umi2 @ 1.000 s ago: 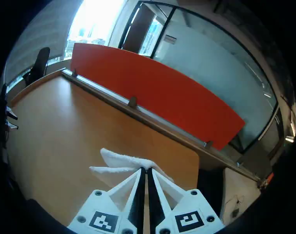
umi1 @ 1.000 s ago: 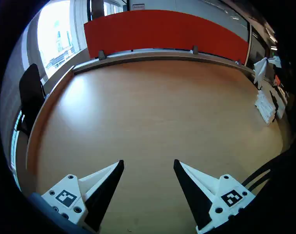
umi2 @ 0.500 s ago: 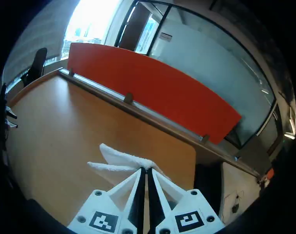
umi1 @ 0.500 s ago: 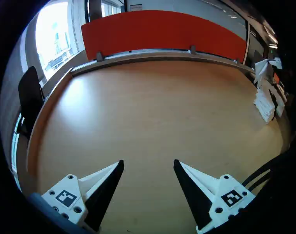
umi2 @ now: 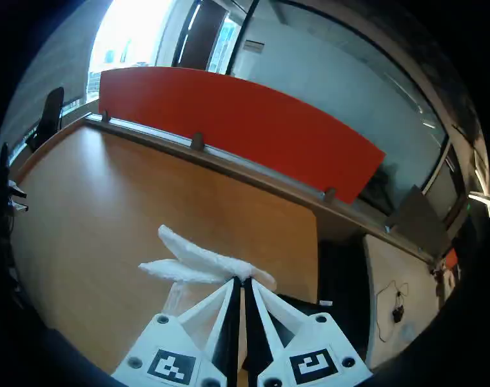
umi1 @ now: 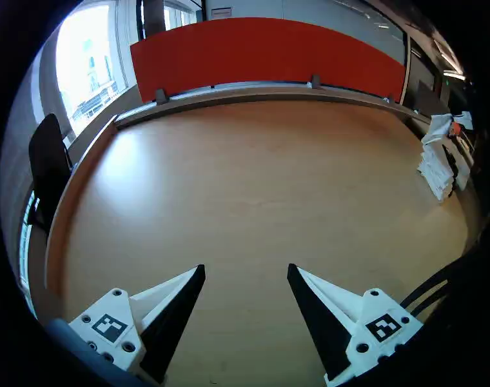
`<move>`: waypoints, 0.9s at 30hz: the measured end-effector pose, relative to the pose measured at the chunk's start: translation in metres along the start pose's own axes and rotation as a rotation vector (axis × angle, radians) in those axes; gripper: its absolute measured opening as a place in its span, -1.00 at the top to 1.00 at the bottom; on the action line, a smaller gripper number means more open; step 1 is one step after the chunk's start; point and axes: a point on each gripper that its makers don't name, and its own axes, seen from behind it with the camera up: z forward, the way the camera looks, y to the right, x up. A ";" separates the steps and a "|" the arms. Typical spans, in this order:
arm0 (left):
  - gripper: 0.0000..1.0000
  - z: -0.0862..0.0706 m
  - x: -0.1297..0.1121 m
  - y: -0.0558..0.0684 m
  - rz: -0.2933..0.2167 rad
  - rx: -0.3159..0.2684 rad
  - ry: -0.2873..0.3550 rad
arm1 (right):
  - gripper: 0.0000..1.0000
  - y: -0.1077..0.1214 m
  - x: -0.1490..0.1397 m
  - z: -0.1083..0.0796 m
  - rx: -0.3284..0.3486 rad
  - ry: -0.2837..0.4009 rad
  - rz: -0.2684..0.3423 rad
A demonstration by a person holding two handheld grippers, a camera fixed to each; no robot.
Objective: Fold towel
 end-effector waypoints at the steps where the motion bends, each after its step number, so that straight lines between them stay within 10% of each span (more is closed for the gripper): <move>1: -0.89 0.000 0.000 0.000 0.001 -0.001 0.000 | 0.92 0.000 -0.004 -0.001 -0.001 -0.005 0.006; 27: -0.90 -0.005 -0.002 -0.003 0.009 0.003 0.001 | 0.92 -0.006 -0.115 -0.016 -0.029 -0.165 0.135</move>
